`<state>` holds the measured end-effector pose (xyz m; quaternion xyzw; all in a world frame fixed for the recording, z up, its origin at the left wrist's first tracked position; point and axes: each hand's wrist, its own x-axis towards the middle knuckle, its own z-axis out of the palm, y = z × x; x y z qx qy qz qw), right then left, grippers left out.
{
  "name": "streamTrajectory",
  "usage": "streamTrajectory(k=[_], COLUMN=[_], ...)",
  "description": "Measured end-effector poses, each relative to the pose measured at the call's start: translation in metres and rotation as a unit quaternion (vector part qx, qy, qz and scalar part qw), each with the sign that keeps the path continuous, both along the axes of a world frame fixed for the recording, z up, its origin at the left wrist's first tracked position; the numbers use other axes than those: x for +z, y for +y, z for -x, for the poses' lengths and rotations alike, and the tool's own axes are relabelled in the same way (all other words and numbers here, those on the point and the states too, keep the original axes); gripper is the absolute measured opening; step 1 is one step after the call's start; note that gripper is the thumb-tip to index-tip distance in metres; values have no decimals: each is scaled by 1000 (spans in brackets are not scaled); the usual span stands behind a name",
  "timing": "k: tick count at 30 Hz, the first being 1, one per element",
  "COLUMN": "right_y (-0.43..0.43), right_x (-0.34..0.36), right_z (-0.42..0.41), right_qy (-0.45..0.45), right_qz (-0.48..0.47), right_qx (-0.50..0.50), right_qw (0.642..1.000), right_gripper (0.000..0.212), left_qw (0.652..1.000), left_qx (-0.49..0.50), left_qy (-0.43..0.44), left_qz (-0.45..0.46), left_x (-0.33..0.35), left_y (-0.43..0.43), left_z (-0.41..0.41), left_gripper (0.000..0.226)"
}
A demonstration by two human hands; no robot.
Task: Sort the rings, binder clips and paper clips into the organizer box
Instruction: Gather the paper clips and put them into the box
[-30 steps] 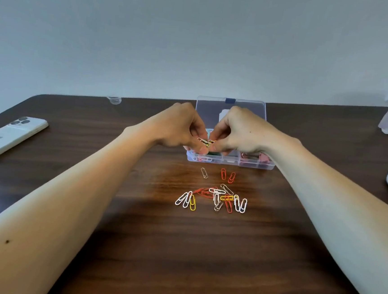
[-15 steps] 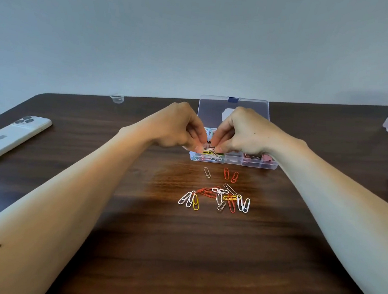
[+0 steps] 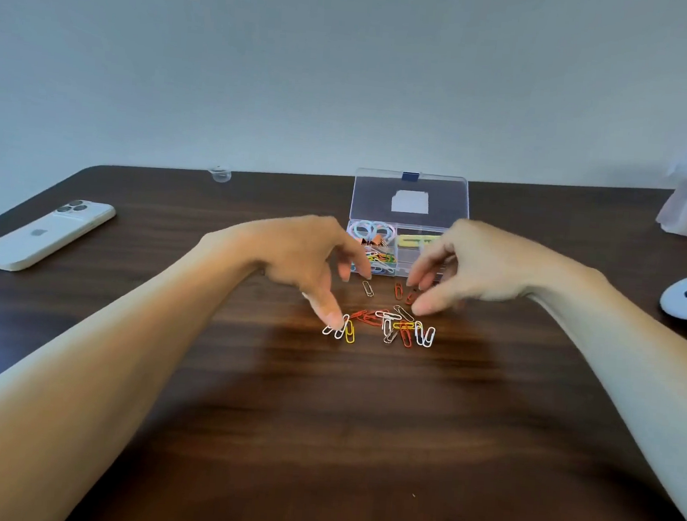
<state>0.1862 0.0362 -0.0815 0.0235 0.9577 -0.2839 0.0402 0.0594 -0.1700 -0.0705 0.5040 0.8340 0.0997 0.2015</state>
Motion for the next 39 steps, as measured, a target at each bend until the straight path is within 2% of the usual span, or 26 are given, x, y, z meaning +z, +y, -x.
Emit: streamTrajectory(k=[2,5,12,14,18,22,27,29,31,34,36,39], right_y=[0,-3,-10,-8,1,-6,-14,-14,-13,-16,-21,-21], right_x=[-6,-16,-35,-30,-24,-29,-34,-31,-27,-25,-25,-25], right_z=[-10,-12,-1,-3,-7,-4,-3,-5,-7,-8,-7,-6], right_qy=[-23,-3,79,78,46,61,94,99,92,55,39,45], right_qz=[-71,-147,-67,-53,-113,-98,-56,-37,-53,-136,-161,-143], right_qx=[14,34,3,-1,33,19,-7,-2,1,27,44,37], right_qw=[997,989,995,995,992,993,994,994,994,989,985,988], right_gripper=[60,76,36,35,43,32,13,18,41,73,79,65], left_qw=[999,997,995,995,998,996,995,995,995,997,997,997], left_qx=[-12,-20,22,20,7,12,19,13,6,-20,-30,-21], left_qy=[27,62,49,46,59,59,5,5,38,59,65,51], left_qz=[33,28,-78,-88,-29,-63,-93,-103,-94,-47,-34,-47], left_x=[-5,-13,-29,-25,-17,-25,-27,-22,-19,-21,-24,-26], left_y=[1,9,20,17,12,19,20,17,14,14,17,20], left_z=[-3,-7,-13,-12,-9,-13,-16,-15,-15,-20,-24,-24], left_gripper=[87,91,46,45,58,36,25,29,49,77,80,65])
